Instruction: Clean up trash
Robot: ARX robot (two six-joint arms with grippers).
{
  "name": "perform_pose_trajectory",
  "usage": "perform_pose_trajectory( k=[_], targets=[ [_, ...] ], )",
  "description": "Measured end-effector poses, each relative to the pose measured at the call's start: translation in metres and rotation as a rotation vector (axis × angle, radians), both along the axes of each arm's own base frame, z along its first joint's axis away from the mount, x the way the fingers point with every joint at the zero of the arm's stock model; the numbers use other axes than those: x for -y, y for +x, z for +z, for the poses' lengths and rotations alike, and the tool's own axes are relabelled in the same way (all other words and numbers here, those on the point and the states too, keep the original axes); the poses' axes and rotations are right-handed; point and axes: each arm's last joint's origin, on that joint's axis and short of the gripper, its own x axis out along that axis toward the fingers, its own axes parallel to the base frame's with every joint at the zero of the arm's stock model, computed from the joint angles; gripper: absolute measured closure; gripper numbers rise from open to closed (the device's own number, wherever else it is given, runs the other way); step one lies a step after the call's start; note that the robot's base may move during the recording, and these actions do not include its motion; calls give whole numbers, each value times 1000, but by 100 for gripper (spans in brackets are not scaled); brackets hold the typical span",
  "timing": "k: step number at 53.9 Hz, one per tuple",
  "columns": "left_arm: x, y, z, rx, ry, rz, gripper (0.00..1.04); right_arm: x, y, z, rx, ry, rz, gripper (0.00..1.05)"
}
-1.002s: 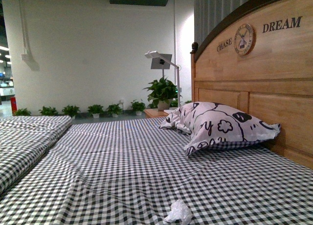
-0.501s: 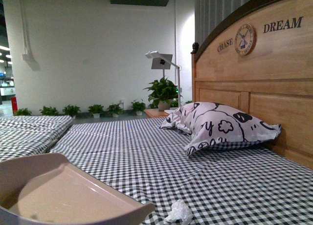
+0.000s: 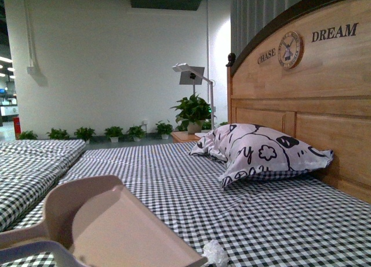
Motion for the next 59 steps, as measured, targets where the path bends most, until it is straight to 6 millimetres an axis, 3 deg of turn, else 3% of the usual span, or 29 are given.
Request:
perform_pose_trajectory(
  k=[29, 59],
  targets=[
    [13, 19, -36, -125, -1, -72, 76, 0, 0, 0, 0, 0, 0, 84],
    [19, 33, -56, -149, -11, -80, 76, 0, 0, 0, 0, 0, 0, 84]
  ],
)
